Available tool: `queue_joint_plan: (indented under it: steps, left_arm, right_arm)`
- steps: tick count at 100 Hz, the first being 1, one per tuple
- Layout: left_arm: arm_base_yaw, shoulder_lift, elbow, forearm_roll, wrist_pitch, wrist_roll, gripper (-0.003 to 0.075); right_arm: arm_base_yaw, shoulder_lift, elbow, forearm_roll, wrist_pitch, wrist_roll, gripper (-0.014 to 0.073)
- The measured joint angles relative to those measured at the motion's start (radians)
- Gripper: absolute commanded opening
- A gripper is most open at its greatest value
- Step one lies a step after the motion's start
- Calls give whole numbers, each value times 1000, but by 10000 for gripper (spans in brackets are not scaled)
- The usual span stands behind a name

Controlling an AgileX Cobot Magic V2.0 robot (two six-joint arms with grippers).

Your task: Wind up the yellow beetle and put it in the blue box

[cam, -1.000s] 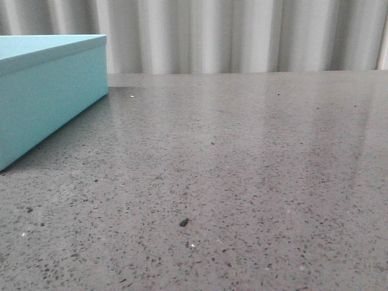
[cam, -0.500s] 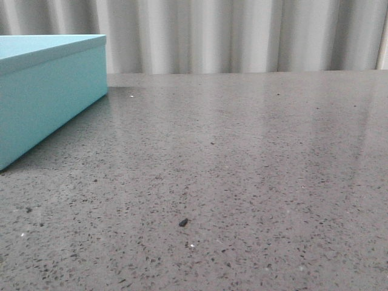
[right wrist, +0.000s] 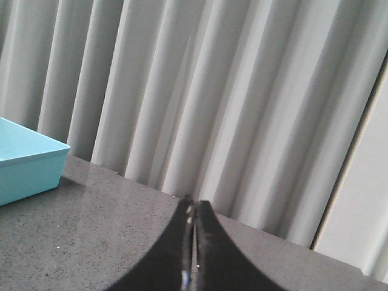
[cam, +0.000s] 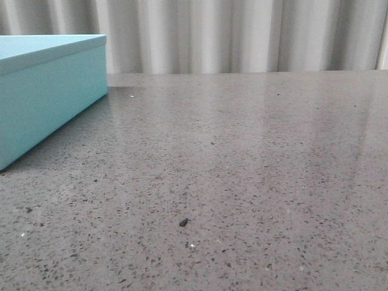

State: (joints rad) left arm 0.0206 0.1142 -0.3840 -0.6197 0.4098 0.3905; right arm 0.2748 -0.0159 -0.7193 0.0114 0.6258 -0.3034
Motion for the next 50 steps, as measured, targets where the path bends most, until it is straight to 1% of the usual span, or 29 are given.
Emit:
queue_joint_plan:
  steps: [10,25,35,50]
  left_arm:
    - [0,0,31,11,0,0,-21]
    - [0,0,77,112,0,0,-21]
    - [0,-5,111,153,0,0,-21]
    - [0,-77,189,178,0,0,-21]
  right_arm:
    - [0,0,0,0,0,0,-54]
    - [0,0,0,8,0,0,-54]
    - [0,0,0,20,6,0,-54]
    - [0,0,0,26,11,0,-54]
